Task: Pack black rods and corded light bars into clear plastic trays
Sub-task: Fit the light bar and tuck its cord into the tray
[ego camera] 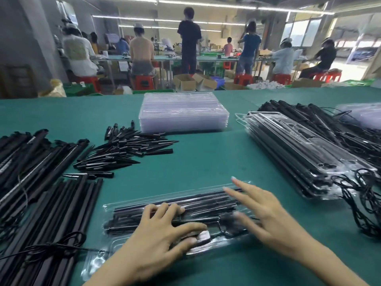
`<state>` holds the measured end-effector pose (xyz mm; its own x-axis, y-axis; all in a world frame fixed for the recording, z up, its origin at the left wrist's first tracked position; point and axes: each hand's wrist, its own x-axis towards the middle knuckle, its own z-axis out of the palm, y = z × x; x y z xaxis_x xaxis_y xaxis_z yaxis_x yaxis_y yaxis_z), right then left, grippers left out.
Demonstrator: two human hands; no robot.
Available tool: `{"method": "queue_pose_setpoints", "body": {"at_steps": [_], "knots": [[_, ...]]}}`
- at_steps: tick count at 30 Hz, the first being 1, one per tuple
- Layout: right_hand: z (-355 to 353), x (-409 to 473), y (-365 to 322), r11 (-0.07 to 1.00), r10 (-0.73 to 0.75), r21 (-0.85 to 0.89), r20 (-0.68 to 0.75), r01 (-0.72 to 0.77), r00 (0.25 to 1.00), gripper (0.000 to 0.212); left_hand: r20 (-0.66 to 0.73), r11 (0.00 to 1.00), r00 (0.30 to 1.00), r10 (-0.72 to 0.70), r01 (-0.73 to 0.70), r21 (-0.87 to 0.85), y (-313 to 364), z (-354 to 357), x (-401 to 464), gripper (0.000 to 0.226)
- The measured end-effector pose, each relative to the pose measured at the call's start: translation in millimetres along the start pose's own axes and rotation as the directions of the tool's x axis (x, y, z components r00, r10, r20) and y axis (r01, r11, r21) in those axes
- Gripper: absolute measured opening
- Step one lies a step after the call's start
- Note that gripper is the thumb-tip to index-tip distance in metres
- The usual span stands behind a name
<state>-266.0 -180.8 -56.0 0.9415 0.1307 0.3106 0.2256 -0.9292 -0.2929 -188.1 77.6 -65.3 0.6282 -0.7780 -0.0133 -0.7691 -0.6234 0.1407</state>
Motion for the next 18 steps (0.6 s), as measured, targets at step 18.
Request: {"method": "queue_pose_setpoints", "body": {"at_steps": [18], "knots": [[33.5, 45.5, 0.3, 0.98, 0.176, -0.175, 0.533, -0.095, 0.828, 0.05, -0.05, 0.993, 0.992, -0.113, 0.114, 0.01, 3.6, 28.5, 53.0, 0.055]]}}
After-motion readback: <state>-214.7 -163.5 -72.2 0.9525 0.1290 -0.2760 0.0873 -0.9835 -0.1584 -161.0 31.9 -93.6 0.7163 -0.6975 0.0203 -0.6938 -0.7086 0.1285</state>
